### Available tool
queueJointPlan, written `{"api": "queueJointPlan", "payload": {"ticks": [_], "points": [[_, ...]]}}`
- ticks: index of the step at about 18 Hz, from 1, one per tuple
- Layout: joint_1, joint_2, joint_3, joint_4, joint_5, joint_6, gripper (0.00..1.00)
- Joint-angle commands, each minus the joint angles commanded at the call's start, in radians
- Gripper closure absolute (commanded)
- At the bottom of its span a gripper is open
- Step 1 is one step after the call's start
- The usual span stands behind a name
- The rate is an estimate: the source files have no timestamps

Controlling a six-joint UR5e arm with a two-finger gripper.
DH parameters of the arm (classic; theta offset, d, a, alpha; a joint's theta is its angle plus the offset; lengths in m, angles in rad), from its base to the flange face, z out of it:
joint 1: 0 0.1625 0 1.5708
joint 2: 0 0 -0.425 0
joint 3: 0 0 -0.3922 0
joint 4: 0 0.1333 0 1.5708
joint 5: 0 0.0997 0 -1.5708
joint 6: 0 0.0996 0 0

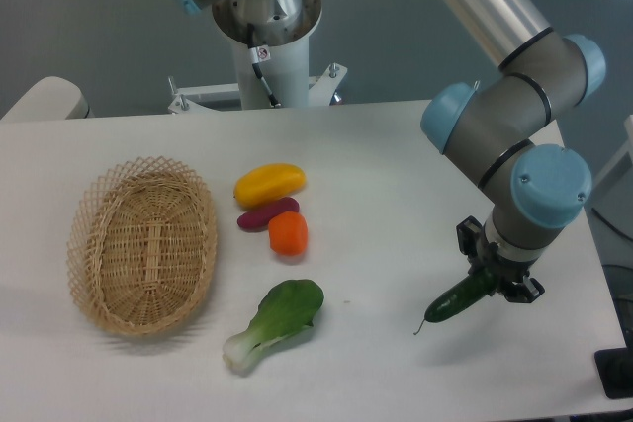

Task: Place the cucumber on the table
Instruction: 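Carry the held green cucumber toward the orange carrot piece, lowering it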

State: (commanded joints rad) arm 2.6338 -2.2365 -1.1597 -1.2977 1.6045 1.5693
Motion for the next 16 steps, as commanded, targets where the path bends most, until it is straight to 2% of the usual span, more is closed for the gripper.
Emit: {"api": "queueJointPlan", "payload": {"ticks": [10, 16], "points": [[0.003, 0.002, -0.009, -0.005, 0.002, -0.012, 0.76], [0.012, 0.067, -0.161, 0.018, 0.000, -0.006, 0.76]]}}
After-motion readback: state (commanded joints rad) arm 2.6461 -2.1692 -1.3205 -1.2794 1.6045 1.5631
